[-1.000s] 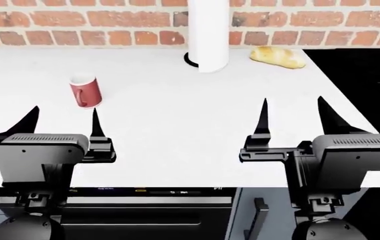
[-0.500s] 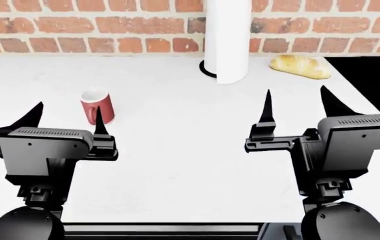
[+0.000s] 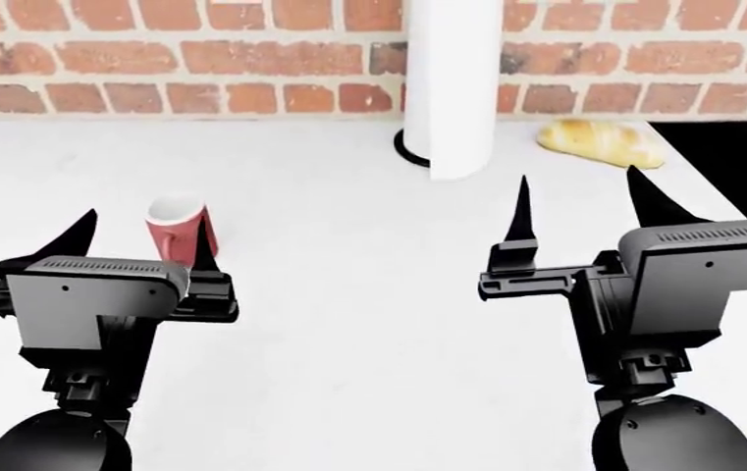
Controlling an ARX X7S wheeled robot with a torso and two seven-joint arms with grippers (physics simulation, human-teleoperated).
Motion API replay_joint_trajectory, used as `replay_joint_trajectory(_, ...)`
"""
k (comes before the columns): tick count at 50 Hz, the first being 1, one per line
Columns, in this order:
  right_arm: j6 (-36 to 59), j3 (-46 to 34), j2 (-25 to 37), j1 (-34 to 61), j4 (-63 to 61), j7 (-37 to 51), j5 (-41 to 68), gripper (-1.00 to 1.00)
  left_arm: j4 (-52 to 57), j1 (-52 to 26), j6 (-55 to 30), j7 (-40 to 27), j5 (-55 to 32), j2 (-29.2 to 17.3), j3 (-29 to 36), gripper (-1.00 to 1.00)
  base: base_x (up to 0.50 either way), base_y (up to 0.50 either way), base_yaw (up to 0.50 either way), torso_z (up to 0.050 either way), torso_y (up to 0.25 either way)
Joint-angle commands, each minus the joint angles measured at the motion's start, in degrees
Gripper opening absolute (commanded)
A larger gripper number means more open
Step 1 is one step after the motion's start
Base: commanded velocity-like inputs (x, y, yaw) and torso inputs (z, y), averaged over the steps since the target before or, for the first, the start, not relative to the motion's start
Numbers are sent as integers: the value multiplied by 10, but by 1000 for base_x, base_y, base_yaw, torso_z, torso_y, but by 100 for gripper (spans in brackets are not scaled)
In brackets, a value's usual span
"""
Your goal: A wet mug is on the counter and needs to be dried. Pick it up and place it upside down in the open cabinet.
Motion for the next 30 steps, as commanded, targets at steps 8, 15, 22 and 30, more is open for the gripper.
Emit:
replay_joint_trajectory(8,3,-9,4,4,-3,7,2,100,-2,0,-7,-5,-8,-2,-3,100,226,0,0,0,0)
replay_joint_trajectory(15,5,-12,5,8,-3,9,3,100,5,-7,-18,-6,-11,-6,-4,100,216,0,0,0,0)
replay_joint_trajectory(22,6,-15,7,12,-3,11,4,100,10,-12,-25,-9,-13,-9,-6,100,218,0,0,0,0)
replay_joint_trajectory(30,3,-18,9,9,-2,15,2,100,12,-7,-27,-12,-12,-11,-4,100,81,0,0,0,1)
